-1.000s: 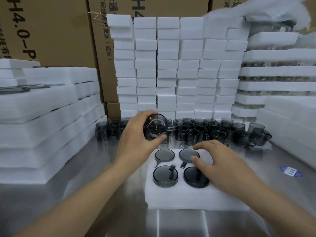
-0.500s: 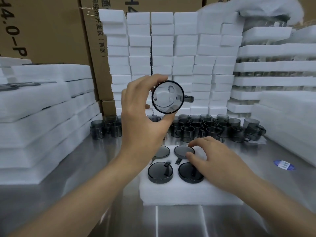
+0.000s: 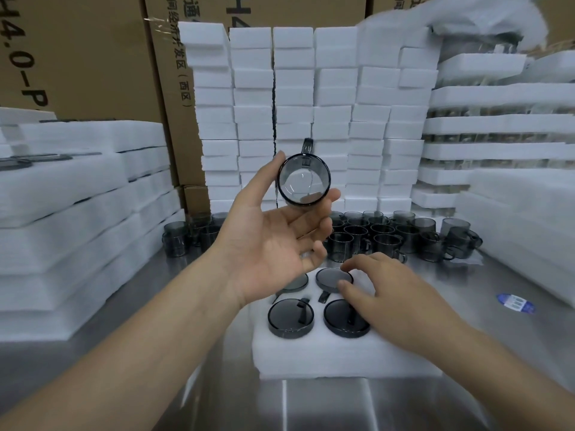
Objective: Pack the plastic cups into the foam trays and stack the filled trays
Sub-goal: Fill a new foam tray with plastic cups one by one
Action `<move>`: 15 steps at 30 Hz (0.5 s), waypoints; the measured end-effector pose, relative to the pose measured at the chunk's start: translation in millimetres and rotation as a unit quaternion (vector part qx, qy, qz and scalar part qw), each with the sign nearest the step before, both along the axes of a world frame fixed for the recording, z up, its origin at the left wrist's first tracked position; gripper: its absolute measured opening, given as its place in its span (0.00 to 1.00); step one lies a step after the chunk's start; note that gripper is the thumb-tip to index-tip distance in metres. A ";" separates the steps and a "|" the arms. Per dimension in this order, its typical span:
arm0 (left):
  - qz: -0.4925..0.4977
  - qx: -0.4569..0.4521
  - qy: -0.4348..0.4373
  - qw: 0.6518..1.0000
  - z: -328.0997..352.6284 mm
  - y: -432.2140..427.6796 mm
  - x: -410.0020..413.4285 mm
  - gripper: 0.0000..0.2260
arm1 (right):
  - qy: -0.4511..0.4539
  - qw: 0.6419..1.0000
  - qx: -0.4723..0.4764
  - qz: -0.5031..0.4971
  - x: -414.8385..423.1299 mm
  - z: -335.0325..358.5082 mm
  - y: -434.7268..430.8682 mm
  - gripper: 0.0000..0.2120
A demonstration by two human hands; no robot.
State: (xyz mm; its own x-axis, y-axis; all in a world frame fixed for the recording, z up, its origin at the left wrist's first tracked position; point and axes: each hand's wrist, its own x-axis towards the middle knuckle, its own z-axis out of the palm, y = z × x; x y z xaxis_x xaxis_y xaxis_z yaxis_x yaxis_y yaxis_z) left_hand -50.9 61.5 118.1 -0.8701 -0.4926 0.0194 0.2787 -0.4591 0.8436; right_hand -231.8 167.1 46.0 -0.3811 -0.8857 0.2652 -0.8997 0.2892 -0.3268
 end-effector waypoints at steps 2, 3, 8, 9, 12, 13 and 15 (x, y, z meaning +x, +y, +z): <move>-0.002 0.001 0.009 1.000 -2.3 -0.9 -0.6 0.37 | 0.000 1.000 0.000 0.001 0.0 0.1 0.1 0.20; -0.005 -0.001 0.014 1.000 -2.8 -1.0 -0.5 0.37 | 0.001 1.000 -0.001 0.002 0.0 0.3 0.1 0.20; -0.042 -0.014 0.063 0.997 -6.8 -5.5 -1.8 0.37 | 0.005 1.000 -0.003 0.005 0.1 0.3 0.1 0.20; -0.054 -0.019 0.076 0.996 -7.4 -6.5 -1.8 0.37 | 0.005 1.000 -0.003 0.006 0.2 0.3 0.1 0.19; -0.087 -0.043 0.102 0.990 -8.0 -7.1 -1.4 0.37 | 0.006 1.000 -0.002 0.007 0.3 0.2 0.3 0.18; -0.098 -0.050 0.107 0.988 -8.1 -7.2 -1.2 0.37 | 0.006 1.000 -0.002 0.008 0.1 0.0 0.5 0.18; -0.122 -0.062 0.115 0.984 -8.6 -8.2 -1.3 0.37 | 0.005 1.000 -0.003 0.009 -0.3 -0.2 0.9 0.19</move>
